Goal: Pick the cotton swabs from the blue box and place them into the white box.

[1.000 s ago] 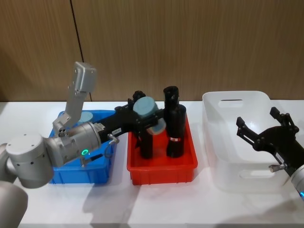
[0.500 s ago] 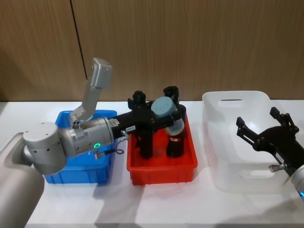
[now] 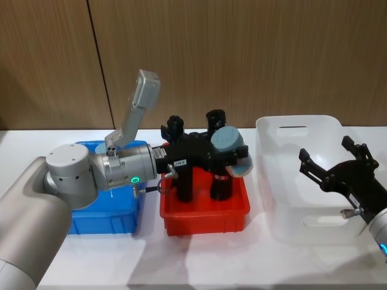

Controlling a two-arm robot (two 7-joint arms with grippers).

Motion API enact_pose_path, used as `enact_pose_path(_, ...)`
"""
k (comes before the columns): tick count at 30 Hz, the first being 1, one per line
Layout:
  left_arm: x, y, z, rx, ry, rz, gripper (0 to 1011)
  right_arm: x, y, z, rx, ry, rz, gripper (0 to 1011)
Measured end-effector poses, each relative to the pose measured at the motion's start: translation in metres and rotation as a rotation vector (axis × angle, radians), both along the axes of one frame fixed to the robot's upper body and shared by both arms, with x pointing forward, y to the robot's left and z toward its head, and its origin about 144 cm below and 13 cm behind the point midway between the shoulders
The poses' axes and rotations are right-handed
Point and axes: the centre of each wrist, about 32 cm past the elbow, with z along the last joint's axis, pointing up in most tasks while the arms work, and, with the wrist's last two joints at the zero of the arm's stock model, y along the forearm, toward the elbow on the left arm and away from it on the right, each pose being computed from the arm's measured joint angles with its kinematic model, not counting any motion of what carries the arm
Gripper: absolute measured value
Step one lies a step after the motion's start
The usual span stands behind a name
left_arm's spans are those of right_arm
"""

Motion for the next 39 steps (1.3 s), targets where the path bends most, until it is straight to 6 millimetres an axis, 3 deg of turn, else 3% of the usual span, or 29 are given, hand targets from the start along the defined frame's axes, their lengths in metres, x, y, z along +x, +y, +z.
enact_pose_path(13,-0.001,0.0,0.005,0.022,0.024,-0.082,669,0.0,0.0,0.0,0.0,0.0,0.0,1002)
enact_pose_path(39,-0.025,0.018,0.016,0.063,0.029,-0.102,670,0.0,0.0,0.0,0.0,0.0,0.0,1002)
